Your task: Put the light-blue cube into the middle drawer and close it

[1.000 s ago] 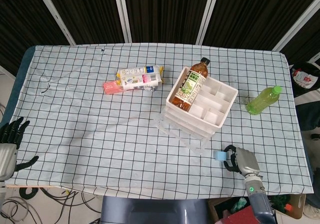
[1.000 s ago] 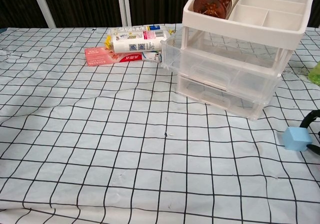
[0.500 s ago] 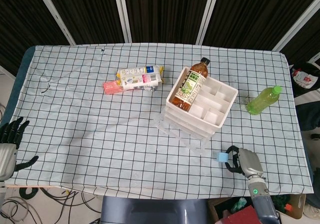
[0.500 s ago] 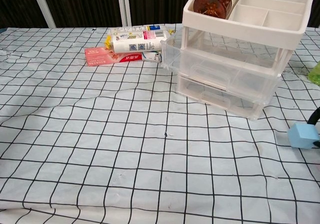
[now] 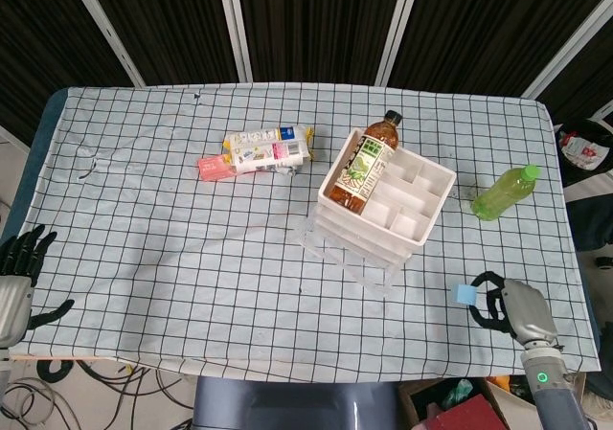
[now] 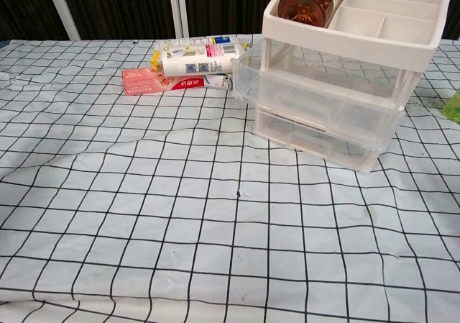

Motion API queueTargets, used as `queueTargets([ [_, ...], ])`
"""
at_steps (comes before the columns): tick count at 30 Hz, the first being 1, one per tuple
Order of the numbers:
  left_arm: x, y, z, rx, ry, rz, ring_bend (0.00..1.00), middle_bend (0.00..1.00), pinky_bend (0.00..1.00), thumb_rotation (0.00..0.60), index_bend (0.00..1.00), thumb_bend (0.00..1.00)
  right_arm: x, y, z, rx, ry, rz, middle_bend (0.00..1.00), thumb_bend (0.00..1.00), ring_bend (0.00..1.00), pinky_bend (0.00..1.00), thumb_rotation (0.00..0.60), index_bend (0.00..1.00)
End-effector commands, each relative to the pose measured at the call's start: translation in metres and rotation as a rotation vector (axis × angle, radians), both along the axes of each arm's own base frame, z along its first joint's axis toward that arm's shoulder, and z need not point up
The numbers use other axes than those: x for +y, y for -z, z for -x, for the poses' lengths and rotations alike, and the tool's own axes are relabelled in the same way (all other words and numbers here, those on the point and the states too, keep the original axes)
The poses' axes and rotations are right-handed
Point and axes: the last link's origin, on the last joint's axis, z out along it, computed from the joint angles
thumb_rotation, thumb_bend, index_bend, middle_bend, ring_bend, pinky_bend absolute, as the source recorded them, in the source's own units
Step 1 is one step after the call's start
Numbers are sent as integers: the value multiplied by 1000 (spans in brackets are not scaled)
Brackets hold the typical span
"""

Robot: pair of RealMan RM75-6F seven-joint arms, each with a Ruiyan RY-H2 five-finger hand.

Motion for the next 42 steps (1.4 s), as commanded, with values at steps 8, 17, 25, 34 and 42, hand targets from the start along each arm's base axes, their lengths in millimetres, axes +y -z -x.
queueTargets([
  [8,0,0,0,2,-3,-4,0,0,0,600,0,39,2,-44,-29,-136,-94,162,824,305,888,822,600,636],
  [17,1,0,1,3,-4,-3,0,0,0,600,0,39,3,-53,-60,-215,-176,169,824,305,888,822,600,636],
  [25,0,0,0,3,-3,-2,0,0,0,600,0,39,0,-42,-87,-250,-235,94,824,305,888,822,600,636],
  [34,1,-1,1,1,-5,-2,0,0,0,600,0,38,-24,-25,-121,-247,-300,79,824,305,888,822,600,636],
  [42,1,-1,1,-1,-8,-2,0,0,0,600,0,39,-43,-1,-130,-186,-292,60,824,305,888,822,600,636],
])
